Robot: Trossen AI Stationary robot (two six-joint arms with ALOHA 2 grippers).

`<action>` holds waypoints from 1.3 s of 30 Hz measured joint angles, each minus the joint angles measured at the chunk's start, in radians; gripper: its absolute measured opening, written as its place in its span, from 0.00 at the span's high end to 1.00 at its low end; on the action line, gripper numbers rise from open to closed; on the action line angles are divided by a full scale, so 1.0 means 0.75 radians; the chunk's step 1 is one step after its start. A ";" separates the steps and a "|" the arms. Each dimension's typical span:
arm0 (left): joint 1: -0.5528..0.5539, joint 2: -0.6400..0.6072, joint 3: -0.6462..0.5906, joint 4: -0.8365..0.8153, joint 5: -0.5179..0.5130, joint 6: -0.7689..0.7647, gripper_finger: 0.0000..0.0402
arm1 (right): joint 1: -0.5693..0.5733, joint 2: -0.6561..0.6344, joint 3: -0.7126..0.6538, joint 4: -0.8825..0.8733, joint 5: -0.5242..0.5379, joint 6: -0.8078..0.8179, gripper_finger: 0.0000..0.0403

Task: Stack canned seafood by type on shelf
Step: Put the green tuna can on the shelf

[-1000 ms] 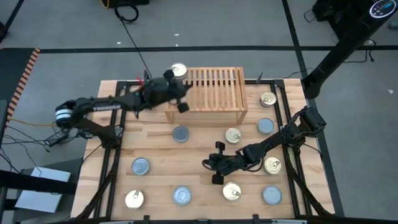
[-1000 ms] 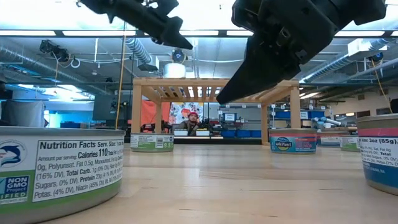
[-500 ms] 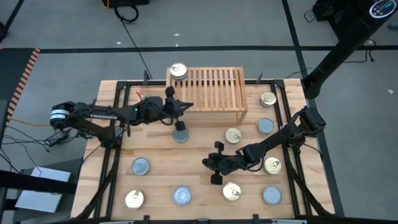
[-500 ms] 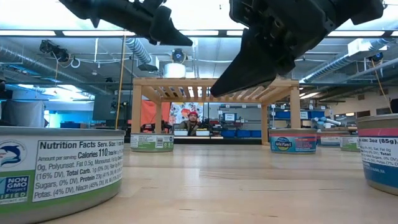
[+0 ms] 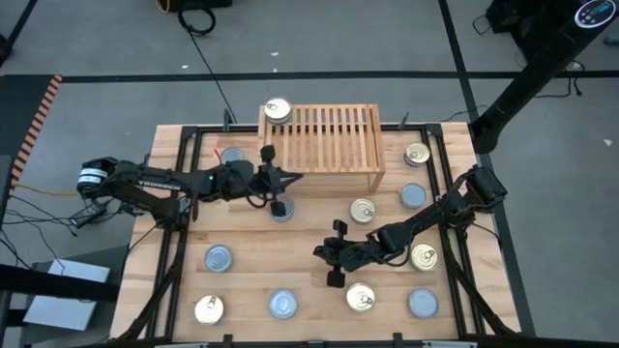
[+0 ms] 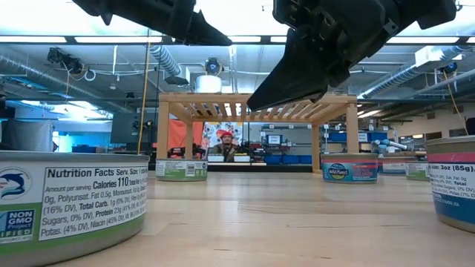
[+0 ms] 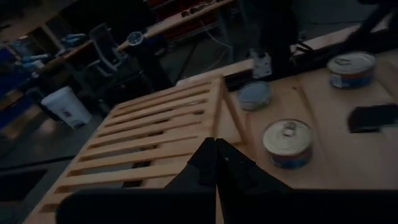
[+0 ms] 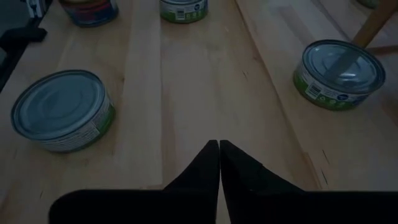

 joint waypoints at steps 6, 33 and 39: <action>-0.102 0.000 -0.017 0.039 0.000 -0.064 1.00 | 0.000 0.000 0.000 0.000 0.000 0.000 0.94; -0.443 -0.007 -0.454 0.682 -0.080 -0.077 1.00 | 0.000 0.000 0.000 0.090 0.001 0.000 0.94; -0.447 -0.007 -0.454 0.680 -0.080 -0.078 0.99 | 0.000 0.000 0.000 0.110 0.001 0.000 0.94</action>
